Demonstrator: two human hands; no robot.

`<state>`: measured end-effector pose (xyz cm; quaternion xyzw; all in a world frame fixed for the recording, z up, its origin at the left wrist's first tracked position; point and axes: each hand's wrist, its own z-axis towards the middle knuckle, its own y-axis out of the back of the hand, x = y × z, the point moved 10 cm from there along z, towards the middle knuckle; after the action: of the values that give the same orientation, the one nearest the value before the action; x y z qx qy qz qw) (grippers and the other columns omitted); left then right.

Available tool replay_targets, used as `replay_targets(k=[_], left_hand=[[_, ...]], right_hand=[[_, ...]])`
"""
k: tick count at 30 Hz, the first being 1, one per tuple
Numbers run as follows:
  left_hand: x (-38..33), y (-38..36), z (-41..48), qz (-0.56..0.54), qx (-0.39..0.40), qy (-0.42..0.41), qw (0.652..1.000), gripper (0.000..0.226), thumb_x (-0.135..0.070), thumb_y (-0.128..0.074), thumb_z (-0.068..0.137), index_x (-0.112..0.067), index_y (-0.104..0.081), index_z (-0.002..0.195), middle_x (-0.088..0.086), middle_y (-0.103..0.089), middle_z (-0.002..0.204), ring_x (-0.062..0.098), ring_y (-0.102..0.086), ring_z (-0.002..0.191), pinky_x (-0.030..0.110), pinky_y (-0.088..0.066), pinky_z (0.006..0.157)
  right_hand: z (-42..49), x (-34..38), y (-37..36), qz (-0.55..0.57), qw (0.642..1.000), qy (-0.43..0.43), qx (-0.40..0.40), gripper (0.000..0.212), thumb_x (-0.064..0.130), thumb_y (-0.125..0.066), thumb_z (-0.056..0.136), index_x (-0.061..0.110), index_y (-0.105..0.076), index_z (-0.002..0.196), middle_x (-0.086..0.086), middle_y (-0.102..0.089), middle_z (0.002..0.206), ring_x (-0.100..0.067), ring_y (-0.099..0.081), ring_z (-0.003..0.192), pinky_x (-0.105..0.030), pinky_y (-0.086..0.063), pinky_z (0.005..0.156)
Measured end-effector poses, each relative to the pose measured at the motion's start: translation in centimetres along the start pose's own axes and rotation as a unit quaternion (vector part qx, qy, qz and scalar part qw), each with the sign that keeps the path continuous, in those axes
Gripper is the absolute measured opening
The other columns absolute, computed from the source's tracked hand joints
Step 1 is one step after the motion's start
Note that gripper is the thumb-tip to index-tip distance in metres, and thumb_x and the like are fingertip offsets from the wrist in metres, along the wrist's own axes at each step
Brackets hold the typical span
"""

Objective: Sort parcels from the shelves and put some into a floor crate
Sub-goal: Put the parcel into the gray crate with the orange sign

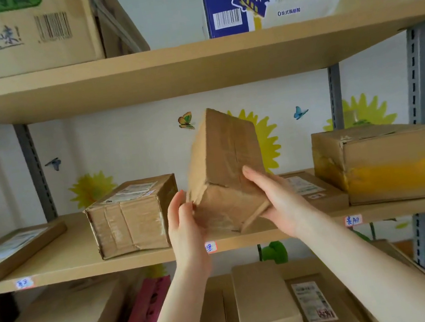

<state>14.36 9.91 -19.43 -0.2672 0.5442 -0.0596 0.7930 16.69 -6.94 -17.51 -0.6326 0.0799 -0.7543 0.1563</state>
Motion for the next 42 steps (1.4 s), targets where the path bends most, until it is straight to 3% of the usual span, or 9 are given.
replay_targets(k=[7, 10, 12, 15, 20, 24, 28, 36, 42], left_hand=[[-1.6, -0.2, 0.1, 0.103, 0.028, -0.032, 0.994, 0.026, -0.024, -0.042, 0.097, -0.035, -0.065, 0.094, -0.001, -0.067, 0.107, 0.017, -0.060, 0.107, 0.040, -0.048, 0.098], [-2.5, -0.1, 0.1, 0.112, 0.032, -0.057, 0.992, 0.024, -0.025, -0.044, 0.096, -0.029, -0.067, 0.104, -0.002, -0.068, 0.104, 0.013, -0.060, 0.101, 0.033, -0.047, 0.091], [-3.3, 0.4, 0.3, 0.100, 0.009, -0.072, 0.992, 0.024, -0.024, -0.050, 0.095, -0.021, -0.065, 0.113, -0.002, -0.066, 0.104, 0.012, -0.059, 0.098, 0.027, -0.046, 0.087], [-2.5, 0.9, 0.9, 0.049, 0.009, 0.000, 0.999, 0.037, -0.034, -0.059, 0.089, -0.016, -0.058, 0.121, -0.002, -0.063, 0.109, 0.013, -0.059, 0.098, 0.027, -0.047, 0.086], [1.1, -1.8, 0.1, 0.005, 0.174, 0.156, 0.972, 0.075, -0.061, -0.062, 0.065, -0.027, -0.048, 0.131, 0.001, -0.059, 0.127, 0.027, -0.058, 0.115, 0.050, -0.043, 0.101], [0.9, -1.9, 0.4, -0.052, 0.196, 0.150, 0.968, 0.062, -0.051, -0.056, 0.080, -0.022, -0.048, 0.133, 0.008, -0.061, 0.128, 0.030, -0.061, 0.112, 0.049, -0.046, 0.099], [0.9, -1.5, 1.0, -0.033, 0.162, 0.131, 0.977, 0.049, -0.048, -0.055, 0.084, -0.027, -0.052, 0.128, 0.007, -0.061, 0.127, 0.029, -0.062, 0.110, 0.049, -0.042, 0.102], [0.0, -3.3, -0.6, -0.106, 0.224, 0.120, 0.961, 0.026, -0.011, -0.044, 0.096, -0.018, -0.065, 0.110, 0.013, -0.068, 0.102, 0.029, -0.068, 0.088, 0.035, -0.059, 0.060], [-0.9, -1.5, 0.4, -0.001, 0.168, 0.047, 0.985, 0.029, 0.004, -0.043, 0.089, -0.011, -0.067, 0.096, 0.009, -0.069, 0.089, 0.025, -0.065, 0.082, 0.038, -0.051, 0.076]], right_hand=[[-0.9, 1.6, -0.7, -0.102, 0.992, 0.067, -0.010, 0.033, 0.039, -0.066, 0.082, 0.026, -0.059, 0.111, 0.010, -0.068, 0.109, -0.007, -0.061, 0.103, -0.022, -0.046, 0.078], [-0.6, 1.2, -0.7, -0.036, 0.998, 0.050, -0.008, 0.037, 0.033, -0.067, 0.081, 0.022, -0.060, 0.116, 0.005, -0.069, 0.111, -0.013, -0.063, 0.106, -0.034, -0.048, 0.095], [-0.5, 0.7, -0.7, 0.085, 0.996, 0.019, 0.015, 0.039, 0.027, -0.065, 0.082, 0.016, -0.060, 0.118, -0.001, -0.071, 0.110, -0.015, -0.066, 0.102, -0.031, -0.051, 0.087], [-0.8, -0.1, -1.4, 0.218, 0.973, -0.029, 0.074, 0.035, 0.032, -0.057, 0.081, 0.015, -0.064, 0.111, -0.004, -0.072, 0.105, -0.015, -0.067, 0.095, -0.027, -0.053, 0.079], [-0.9, 0.0, -1.3, 0.179, 0.980, 0.016, 0.079, 0.035, 0.023, -0.052, 0.089, 0.015, -0.056, 0.123, -0.006, -0.068, 0.115, -0.014, -0.068, 0.095, -0.025, -0.057, 0.074], [-1.1, 1.9, -0.6, 0.148, 0.984, 0.080, 0.061, 0.058, 0.021, -0.063, 0.074, 0.035, -0.043, 0.127, 0.002, -0.066, 0.118, -0.013, -0.066, 0.101, -0.031, -0.053, 0.085], [-1.3, 2.5, -0.4, 0.111, 0.987, 0.102, 0.054, 0.046, 0.024, -0.065, 0.072, 0.035, -0.052, 0.116, 0.006, -0.068, 0.114, -0.013, -0.066, 0.103, -0.033, -0.051, 0.089], [-0.1, 0.5, 0.7, 0.047, 0.998, 0.028, 0.011, 0.029, 0.038, -0.055, 0.089, 0.022, -0.064, 0.111, -0.003, -0.070, 0.111, -0.022, -0.061, 0.112, -0.045, -0.043, 0.100], [-0.9, -0.8, -0.1, 0.140, 0.986, -0.047, 0.076, 0.050, 0.045, -0.058, 0.076, 0.016, -0.063, 0.117, -0.007, -0.071, 0.099, -0.022, -0.065, 0.091, -0.038, -0.050, 0.085]])
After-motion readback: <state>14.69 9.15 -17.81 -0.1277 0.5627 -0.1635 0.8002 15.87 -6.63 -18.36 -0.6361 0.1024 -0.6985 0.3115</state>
